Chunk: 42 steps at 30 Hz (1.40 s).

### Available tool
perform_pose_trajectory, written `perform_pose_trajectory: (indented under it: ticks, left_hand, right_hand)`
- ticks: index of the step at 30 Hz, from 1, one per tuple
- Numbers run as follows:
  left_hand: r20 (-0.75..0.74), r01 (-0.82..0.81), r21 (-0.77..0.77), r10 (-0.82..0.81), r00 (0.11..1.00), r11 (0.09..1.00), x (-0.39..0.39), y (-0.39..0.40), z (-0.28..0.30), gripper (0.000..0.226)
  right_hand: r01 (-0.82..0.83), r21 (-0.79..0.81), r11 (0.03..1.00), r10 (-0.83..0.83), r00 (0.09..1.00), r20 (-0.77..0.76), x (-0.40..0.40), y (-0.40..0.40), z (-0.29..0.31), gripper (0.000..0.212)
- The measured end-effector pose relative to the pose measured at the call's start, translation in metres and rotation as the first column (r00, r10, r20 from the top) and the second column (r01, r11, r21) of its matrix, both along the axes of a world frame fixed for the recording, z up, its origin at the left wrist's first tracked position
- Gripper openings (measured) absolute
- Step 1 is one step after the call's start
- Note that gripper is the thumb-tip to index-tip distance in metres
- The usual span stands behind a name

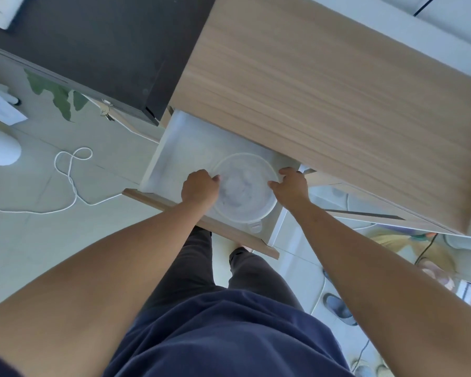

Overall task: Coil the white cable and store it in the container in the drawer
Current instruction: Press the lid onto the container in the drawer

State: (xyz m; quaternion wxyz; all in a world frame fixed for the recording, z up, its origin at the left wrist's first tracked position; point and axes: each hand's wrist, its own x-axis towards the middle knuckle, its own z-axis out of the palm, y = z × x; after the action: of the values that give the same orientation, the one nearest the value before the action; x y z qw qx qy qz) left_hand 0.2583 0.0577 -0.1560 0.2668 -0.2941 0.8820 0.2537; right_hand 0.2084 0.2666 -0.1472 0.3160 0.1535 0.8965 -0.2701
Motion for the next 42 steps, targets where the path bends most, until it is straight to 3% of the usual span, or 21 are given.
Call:
perform_pose_trajectory:
  ticks: [4,17,20,23,25,27,29,31,34,38,40,42]
  left_hand:
    - [-0.064,-0.017,0.014,0.018,0.998,1.0,-0.001,-0.004,-0.002,0.041]
    - [-0.075,-0.105,0.096,0.113,0.991,0.99,-0.002,-0.028,-0.006,0.043]
    - [-0.037,-0.186,0.122,0.192,0.981,0.975,-0.005,-0.03,-0.006,0.042]
    - [-0.083,-0.22,0.089,0.227,0.97,0.971,-0.007,-0.024,-0.002,0.05]
    - [-0.189,-0.148,0.04,0.153,0.97,0.988,-0.007,-0.02,0.002,0.062]
    - [-0.23,-0.031,-0.003,0.03,0.973,0.999,-0.008,-0.018,0.004,0.06]
    - [-0.202,0.073,-0.02,-0.076,0.976,0.997,-0.008,-0.018,0.003,0.045]
    - [-0.17,0.128,-0.048,-0.134,0.976,0.991,-0.012,-0.015,0.003,0.034]
    - [-0.113,0.1,-0.053,-0.106,0.988,0.994,-0.018,-0.008,0.005,0.043]
    - [-0.049,0.09,-0.035,-0.092,0.995,0.995,-0.026,-0.012,0.002,0.048]
    - [-0.005,0.172,-0.098,-0.174,0.985,0.98,-0.03,-0.013,0.004,0.051]
    - [-0.02,0.337,-0.167,-0.345,0.938,0.926,-0.036,-0.011,0.005,0.058]
  right_hand:
    - [0.162,-0.093,0.982,-0.16,0.987,0.029,0.003,-0.005,-0.004,0.045]
    - [0.123,-0.155,0.98,-0.132,0.99,-0.05,0.003,-0.016,-0.005,0.045]
    - [0.117,-0.121,0.986,-0.125,0.99,-0.063,0.005,-0.02,-0.004,0.05]
    - [0.083,0.082,0.993,-0.073,0.99,-0.118,0.012,-0.027,0.0,0.058]
    - [0.055,0.23,0.972,-0.008,0.98,-0.201,0.023,-0.03,0.003,0.053]
    - [0.036,0.265,0.963,0.023,0.976,-0.216,0.033,-0.034,0.004,0.048]
    - [0.02,0.188,0.982,0.006,0.99,-0.137,0.042,-0.036,0.0,0.047]
    - [0.116,0.031,0.993,-0.114,0.992,-0.047,0.044,-0.039,-0.004,0.044]
    - [0.239,-0.064,0.969,-0.238,0.971,0.025,0.039,-0.039,-0.009,0.037]
    - [0.235,-0.075,0.969,-0.235,0.972,0.001,0.04,-0.036,-0.007,0.039]
    - [0.168,-0.06,0.984,-0.171,0.984,-0.052,0.046,-0.037,-0.003,0.052]
    - [0.032,-0.006,0.999,-0.032,0.994,-0.108,0.057,-0.035,-0.002,0.083]
